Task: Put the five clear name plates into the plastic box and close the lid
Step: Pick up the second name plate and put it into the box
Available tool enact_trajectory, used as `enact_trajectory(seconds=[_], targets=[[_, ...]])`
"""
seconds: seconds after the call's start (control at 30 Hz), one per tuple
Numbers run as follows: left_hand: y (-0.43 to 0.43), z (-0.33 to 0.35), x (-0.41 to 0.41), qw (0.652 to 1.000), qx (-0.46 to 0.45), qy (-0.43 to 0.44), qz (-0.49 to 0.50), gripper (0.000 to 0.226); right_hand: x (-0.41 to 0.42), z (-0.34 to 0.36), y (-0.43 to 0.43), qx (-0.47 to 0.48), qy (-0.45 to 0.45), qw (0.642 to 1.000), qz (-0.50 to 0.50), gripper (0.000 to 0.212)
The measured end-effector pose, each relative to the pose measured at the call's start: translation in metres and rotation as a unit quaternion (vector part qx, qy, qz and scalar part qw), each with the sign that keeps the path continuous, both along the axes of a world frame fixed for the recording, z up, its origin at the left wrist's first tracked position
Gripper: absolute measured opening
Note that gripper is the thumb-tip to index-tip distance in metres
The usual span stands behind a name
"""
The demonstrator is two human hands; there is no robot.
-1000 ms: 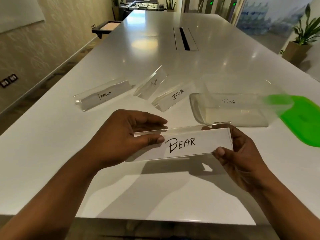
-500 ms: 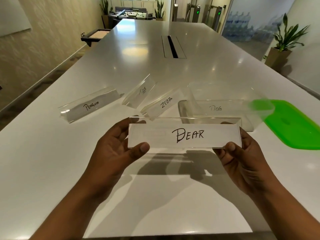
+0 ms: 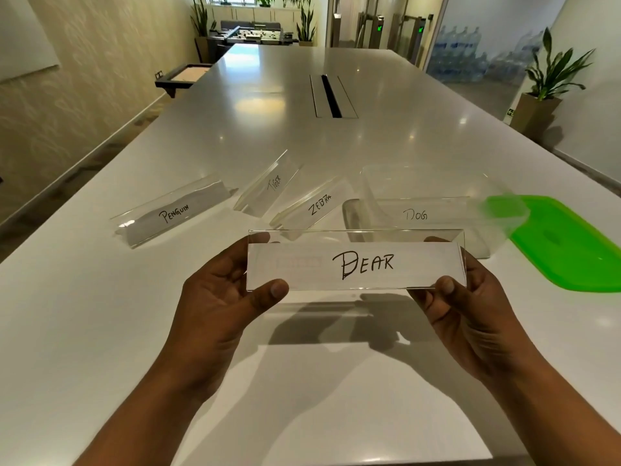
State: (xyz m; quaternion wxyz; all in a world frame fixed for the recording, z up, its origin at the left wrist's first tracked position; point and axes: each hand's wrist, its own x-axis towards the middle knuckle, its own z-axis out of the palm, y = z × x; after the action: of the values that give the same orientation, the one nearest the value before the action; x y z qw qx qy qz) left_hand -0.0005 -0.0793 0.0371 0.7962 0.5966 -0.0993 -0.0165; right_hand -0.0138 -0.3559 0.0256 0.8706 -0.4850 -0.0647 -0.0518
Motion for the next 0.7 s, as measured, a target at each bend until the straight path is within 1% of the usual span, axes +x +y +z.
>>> enact_trajectory(seconds=[0.27, 0.43, 0.7], targets=[[0.0008, -0.0012, 0.0001, 1.000, -0.017, 0.003, 0.001, 0.073, 0.0003, -0.0014, 0.0032, 0.003, 0.012, 1.000, -0.003, 0.078], [0.0007, -0.0027, 0.0008, 1.000, -0.023, 0.006, -0.001, 0.071, 0.0003, -0.0012, 0.0044, -0.006, 0.017, 1.000, -0.013, 0.086], [-0.0007, -0.0019, 0.0009, 0.999, -0.033, 0.007, 0.003, 0.071, 0.0009, -0.0005, 0.0031, -0.013, 0.017, 1.000, -0.023, 0.083]])
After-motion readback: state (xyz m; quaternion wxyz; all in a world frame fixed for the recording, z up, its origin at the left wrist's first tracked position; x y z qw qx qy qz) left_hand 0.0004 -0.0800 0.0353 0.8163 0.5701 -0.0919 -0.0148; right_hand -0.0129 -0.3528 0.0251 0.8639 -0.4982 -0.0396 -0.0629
